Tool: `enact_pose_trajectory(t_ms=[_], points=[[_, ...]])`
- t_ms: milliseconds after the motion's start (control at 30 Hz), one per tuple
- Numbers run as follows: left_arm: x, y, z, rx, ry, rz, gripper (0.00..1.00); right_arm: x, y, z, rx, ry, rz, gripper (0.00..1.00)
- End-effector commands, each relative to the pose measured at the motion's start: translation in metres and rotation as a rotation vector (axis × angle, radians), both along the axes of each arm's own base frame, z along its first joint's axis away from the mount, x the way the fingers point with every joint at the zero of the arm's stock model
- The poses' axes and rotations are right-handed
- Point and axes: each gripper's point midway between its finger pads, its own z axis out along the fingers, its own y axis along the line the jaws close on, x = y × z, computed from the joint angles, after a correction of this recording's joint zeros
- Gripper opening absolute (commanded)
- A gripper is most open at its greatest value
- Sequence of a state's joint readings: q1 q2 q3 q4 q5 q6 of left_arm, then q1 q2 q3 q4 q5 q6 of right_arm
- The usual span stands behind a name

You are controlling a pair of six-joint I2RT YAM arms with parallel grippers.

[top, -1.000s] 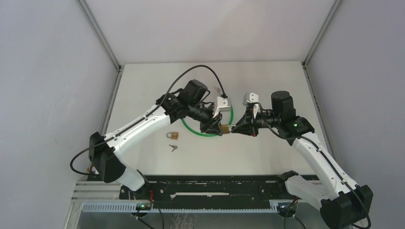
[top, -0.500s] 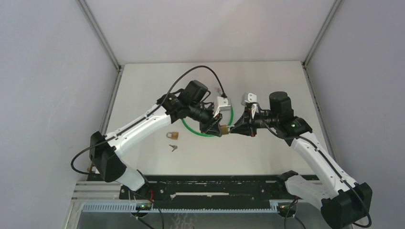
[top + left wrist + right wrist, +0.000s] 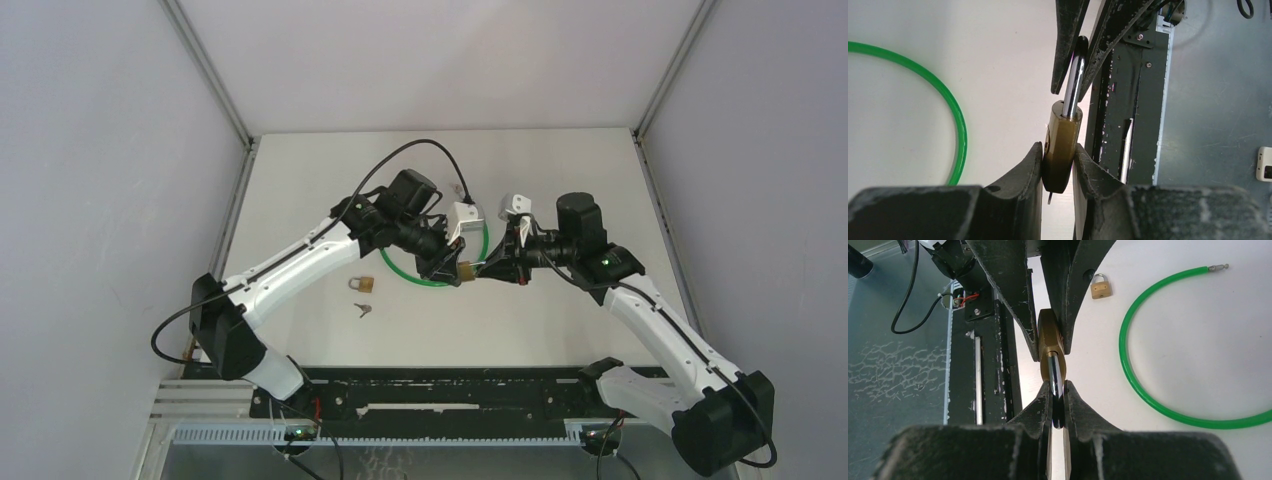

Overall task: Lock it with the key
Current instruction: Lock the lock.

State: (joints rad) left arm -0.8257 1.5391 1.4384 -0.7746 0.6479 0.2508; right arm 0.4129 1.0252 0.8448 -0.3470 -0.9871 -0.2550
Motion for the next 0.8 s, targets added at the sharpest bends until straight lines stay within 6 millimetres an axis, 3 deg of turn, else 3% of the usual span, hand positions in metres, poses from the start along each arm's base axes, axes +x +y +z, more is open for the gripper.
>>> enact_pose_trajectory(t_ms=[0,267,567,767], points=[[0.013,-0.05,0.079,-0.297,-0.155,-0.06,0.0,-0.007,0.02,0.02,0.074,-0.058,0.081,0.0],[0.005,-0.053,0.093,-0.351,-0.116,-0.077,0.0,-0.012,0.031,0.017,0.089,-0.026,0.101,0.0],[0.01,-0.057,0.105,-0.399,-0.117,-0.072,0.0,-0.019,0.043,0.011,0.074,-0.025,0.13,0.0],[0.013,-0.054,0.095,-0.376,-0.127,-0.07,0.0,-0.014,0.037,0.012,0.064,-0.064,0.1,0.0]])
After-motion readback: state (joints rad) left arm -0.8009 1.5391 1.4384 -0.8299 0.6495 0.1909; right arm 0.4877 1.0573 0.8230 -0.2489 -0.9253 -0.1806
